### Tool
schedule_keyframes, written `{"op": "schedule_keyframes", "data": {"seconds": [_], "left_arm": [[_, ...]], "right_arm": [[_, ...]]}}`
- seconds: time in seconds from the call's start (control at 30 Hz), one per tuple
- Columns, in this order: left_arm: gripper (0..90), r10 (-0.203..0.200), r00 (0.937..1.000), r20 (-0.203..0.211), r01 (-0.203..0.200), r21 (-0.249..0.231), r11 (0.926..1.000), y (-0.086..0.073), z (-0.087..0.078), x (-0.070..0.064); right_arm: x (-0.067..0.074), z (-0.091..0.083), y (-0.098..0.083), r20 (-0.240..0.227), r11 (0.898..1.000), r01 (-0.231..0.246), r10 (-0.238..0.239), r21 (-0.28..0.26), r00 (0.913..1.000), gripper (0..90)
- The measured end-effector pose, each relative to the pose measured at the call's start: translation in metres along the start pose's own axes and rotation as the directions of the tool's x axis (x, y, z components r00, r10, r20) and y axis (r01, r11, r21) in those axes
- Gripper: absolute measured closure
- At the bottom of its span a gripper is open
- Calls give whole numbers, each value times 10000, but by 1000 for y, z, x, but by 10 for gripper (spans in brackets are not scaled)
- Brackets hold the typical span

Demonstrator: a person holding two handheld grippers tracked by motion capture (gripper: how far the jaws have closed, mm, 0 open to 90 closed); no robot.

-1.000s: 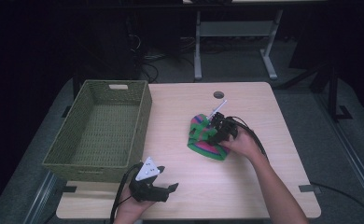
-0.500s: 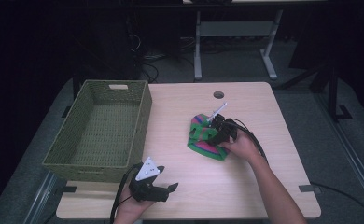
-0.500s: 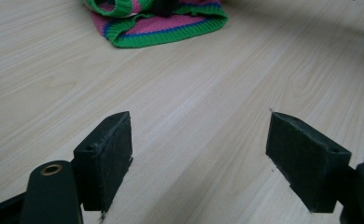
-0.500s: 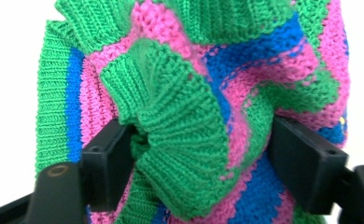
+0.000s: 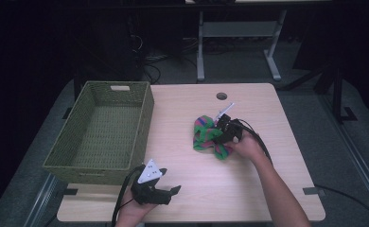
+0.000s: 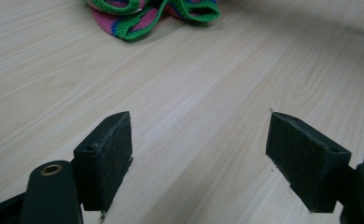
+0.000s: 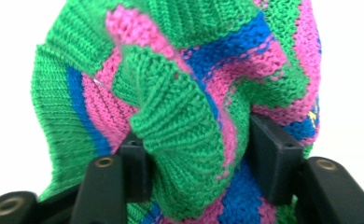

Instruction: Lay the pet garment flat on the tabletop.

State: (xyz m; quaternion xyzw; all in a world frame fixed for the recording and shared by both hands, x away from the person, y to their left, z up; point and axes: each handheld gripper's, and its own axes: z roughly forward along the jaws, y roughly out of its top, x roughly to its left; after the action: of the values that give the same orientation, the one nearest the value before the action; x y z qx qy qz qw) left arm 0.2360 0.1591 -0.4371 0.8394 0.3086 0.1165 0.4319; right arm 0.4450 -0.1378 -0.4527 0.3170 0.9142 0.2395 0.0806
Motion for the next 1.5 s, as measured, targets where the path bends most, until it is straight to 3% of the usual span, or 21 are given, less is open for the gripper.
{"op": "schedule_keyframes", "data": {"seconds": [0.23, 0.3, 0.57, 0.87, 0.9, 1.23, 1.4, 1.5], "left_arm": [[222, 31, 10000, -11, -31, 30, 10000, 0, 1, 0], [222, -29, 10000, -4, 29, 3, 10000, 0, 1, 0], [222, -2, 10000, 21, 2, 32, 10000, 0, 1, 0], [222, -38, 10000, -38, 38, 64, 10000, -1, 1, 1], [222, -42, 10000, -41, 42, 66, 10000, -1, 1, 1], [222, -99, 9999, -52, 98, -40, 9999, -1, 1, 1], [226, -13, 9998, -221, 6, -314, 9995, 0, -2, 0], [226, 4, 9997, -257, -15, -444, 9990, 0, -3, -1]], "right_arm": [[-3, -2, 0, 191, 9984, -560, 561, -45, 9982, 634], [-6, -3, -1, 42, 9972, -742, 742, -55, 9972, 660], [-14, -16, -5, -580, 9934, -1142, 1137, -56, 9918, 676], [-23, -44, -9, -1030, 9869, -1484, 1414, -640, 9846, 677], [-24, -48, -10, -1269, 9832, -1667, 1565, -743, 9795, 677], [-21, -73, -16, -1559, 9768, -1631, 1412, -1386, 9776, 671], [-14, -87, -18, -1916, 9705, -1635, 1290, -1769, 9730, 668], [-8, -91, -17, -2029, 9722, -1429, 1044, -1853, 9736, 668]]}}
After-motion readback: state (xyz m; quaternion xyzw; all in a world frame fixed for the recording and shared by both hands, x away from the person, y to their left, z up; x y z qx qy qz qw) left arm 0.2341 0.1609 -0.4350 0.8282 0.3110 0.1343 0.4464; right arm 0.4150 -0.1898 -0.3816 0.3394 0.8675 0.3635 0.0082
